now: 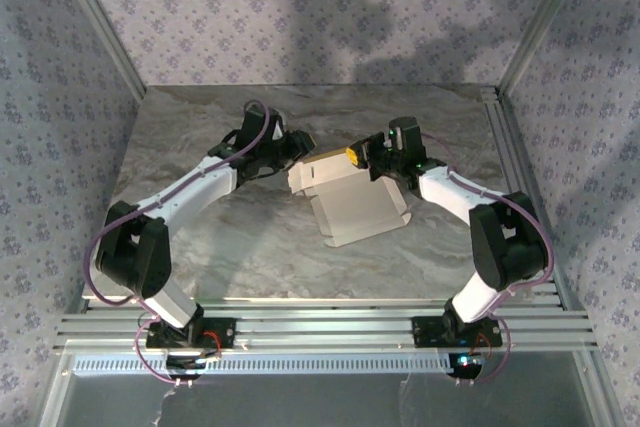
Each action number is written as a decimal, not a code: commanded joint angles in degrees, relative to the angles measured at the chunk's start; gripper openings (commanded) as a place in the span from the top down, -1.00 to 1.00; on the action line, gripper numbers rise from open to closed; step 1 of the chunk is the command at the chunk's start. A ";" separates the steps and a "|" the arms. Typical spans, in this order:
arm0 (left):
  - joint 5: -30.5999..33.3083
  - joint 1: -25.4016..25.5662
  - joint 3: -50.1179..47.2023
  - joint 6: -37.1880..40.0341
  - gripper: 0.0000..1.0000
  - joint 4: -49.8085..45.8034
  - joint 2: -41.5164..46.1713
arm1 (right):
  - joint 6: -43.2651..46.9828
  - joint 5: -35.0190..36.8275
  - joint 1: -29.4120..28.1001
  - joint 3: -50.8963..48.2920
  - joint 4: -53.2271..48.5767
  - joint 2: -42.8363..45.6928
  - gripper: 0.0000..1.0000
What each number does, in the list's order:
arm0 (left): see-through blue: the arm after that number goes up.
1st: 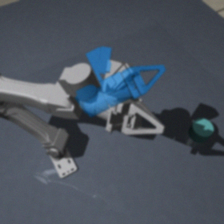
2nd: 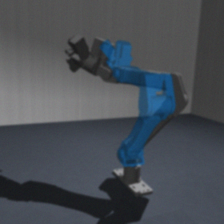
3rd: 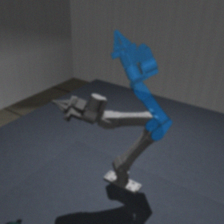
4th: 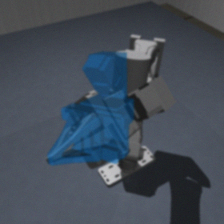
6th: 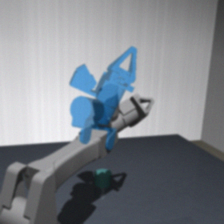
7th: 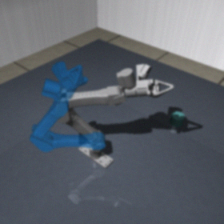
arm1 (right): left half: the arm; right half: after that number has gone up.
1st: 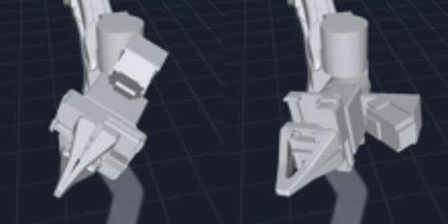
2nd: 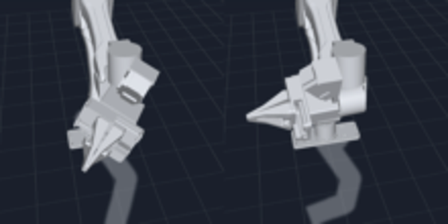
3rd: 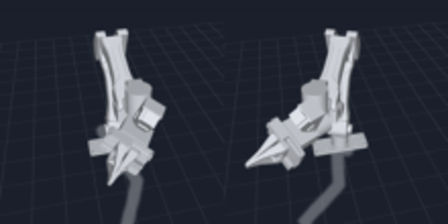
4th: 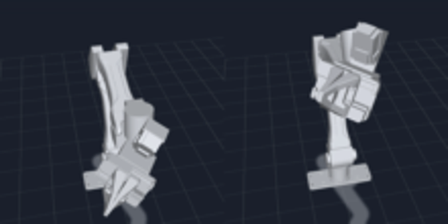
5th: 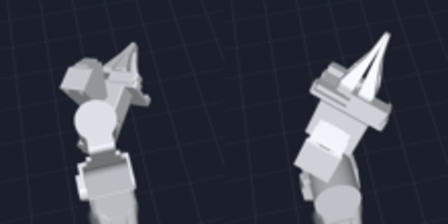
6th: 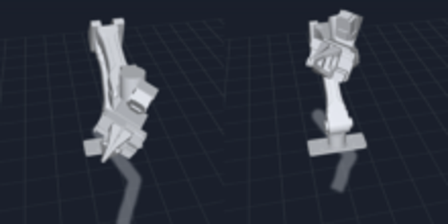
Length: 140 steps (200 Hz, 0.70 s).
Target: Fold the paper box
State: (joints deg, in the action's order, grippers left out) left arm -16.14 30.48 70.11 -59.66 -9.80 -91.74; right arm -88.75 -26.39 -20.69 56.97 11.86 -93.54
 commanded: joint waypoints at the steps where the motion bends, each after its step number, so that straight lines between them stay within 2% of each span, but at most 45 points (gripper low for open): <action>1: -2.96 0.10 -0.88 -2.97 0.24 0.66 -0.06 | -0.11 -0.36 0.45 -0.70 -1.16 -0.77 1.00; 140: -4.31 0.26 -2.09 -5.97 0.21 3.65 0.61 | -6.83 -2.26 0.56 1.15 -4.87 3.21 1.00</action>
State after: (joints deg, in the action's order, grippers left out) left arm -18.74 30.48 66.89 -63.72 -7.29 -91.74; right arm -93.45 -27.92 -20.21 56.93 10.66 -92.84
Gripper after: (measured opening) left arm 0.395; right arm 0.041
